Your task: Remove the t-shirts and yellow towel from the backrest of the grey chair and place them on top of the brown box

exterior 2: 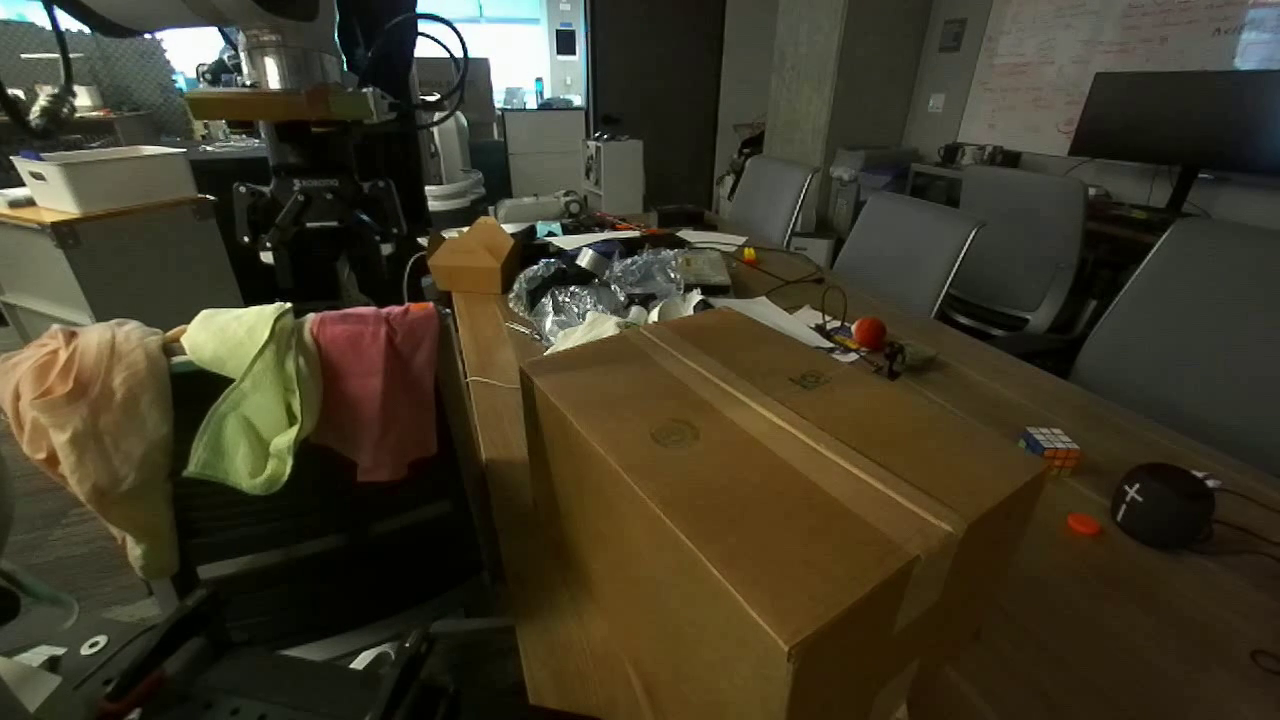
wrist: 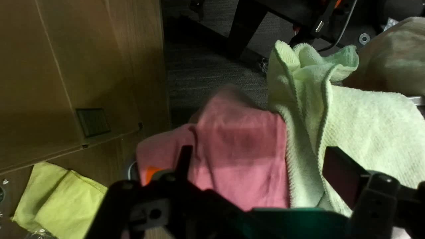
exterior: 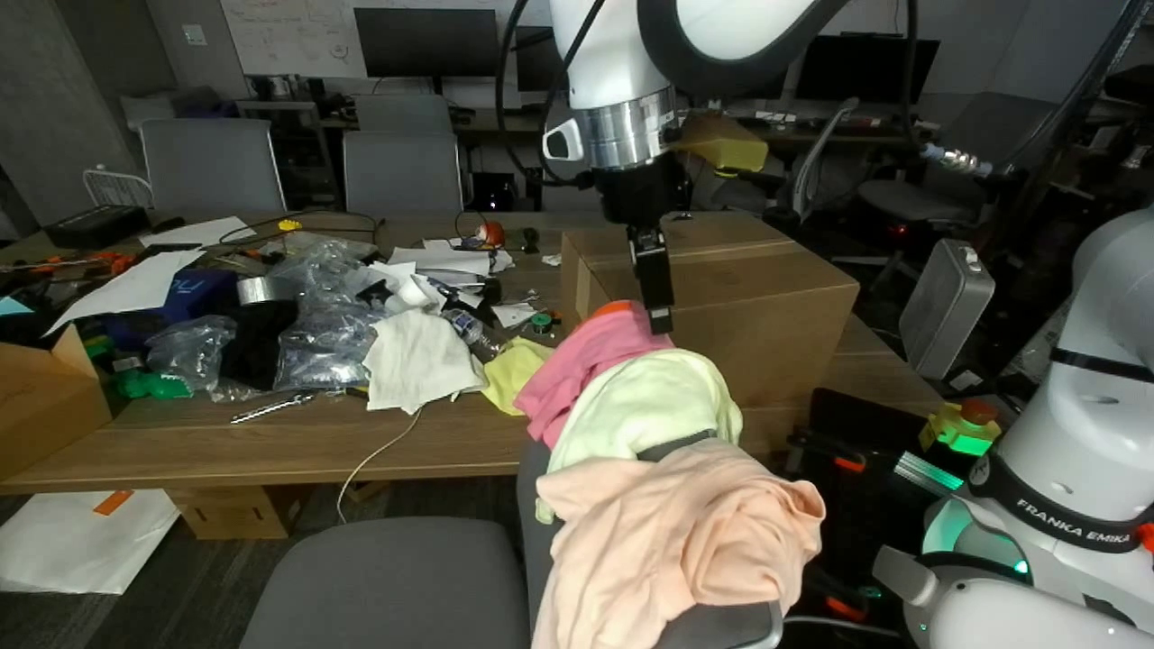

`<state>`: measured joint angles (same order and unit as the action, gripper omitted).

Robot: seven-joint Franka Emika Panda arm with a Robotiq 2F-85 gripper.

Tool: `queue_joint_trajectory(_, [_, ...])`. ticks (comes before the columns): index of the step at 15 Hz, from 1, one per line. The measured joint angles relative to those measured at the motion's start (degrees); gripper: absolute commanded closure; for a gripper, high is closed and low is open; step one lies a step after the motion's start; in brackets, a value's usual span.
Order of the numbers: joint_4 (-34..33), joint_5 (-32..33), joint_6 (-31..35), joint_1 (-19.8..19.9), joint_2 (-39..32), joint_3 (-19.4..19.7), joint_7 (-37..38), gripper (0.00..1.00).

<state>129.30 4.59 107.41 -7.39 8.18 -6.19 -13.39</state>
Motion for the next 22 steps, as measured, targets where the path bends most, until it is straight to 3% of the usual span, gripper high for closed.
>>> queue_joint_trajectory(15, [-3.22, 0.0, 1.31, 0.4, -8.99, -0.44, 4.44, 0.0])
queue_joint_trajectory(16, [-3.46, 0.0, 1.16, 0.44, -9.16, -0.44, 4.78, 0.25])
queue_joint_trajectory(17, [-3.67, 0.0, 1.06, 0.45, -9.28, -0.44, 5.07, 0.27])
queue_joint_trajectory(22, [-4.62, 0.57, 0.89, 0.57, -9.48, -0.38, 6.21, 0.66])
